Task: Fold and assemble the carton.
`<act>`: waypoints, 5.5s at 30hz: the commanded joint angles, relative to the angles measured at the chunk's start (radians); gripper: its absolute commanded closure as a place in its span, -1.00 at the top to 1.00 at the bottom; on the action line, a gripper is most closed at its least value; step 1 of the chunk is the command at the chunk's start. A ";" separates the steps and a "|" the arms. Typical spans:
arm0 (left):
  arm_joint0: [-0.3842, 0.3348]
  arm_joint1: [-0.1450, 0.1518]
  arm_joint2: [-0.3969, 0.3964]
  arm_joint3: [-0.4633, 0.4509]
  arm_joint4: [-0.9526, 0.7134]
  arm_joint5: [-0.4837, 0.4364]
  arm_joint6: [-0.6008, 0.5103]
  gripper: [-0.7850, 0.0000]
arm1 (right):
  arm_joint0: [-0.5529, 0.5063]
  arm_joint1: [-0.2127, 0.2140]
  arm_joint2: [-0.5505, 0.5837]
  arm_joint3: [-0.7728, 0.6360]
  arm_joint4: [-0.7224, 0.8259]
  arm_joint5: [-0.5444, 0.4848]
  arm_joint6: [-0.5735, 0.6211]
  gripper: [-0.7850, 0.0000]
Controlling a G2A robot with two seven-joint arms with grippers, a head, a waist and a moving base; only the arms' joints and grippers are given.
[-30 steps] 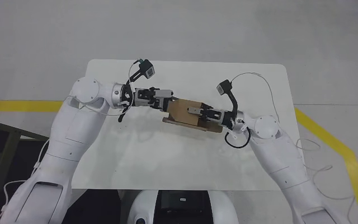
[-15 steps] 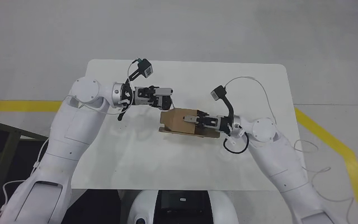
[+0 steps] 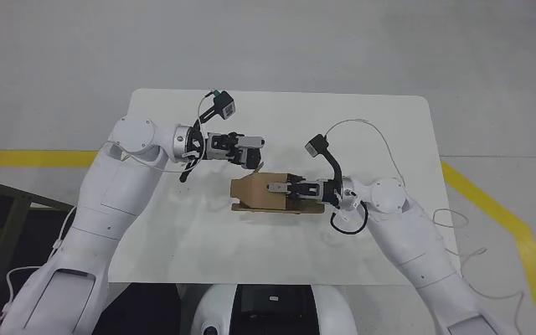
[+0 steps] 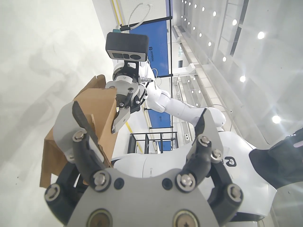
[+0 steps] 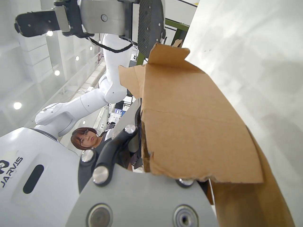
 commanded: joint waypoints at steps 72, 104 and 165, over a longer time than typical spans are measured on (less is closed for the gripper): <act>0.009 0.002 0.025 -0.054 -0.004 0.060 0.016 1.00 | 0.003 -0.020 0.080 -0.032 -0.037 0.102 -0.425 -1.00; 0.005 0.006 0.005 -0.030 -0.004 0.047 0.015 1.00 | 0.007 -0.031 0.105 -0.011 -0.062 0.097 -0.386 -1.00; 0.075 0.055 -0.099 0.094 0.380 -0.880 0.547 1.00 | -0.017 0.010 0.200 -0.046 -0.054 0.075 -0.091 -1.00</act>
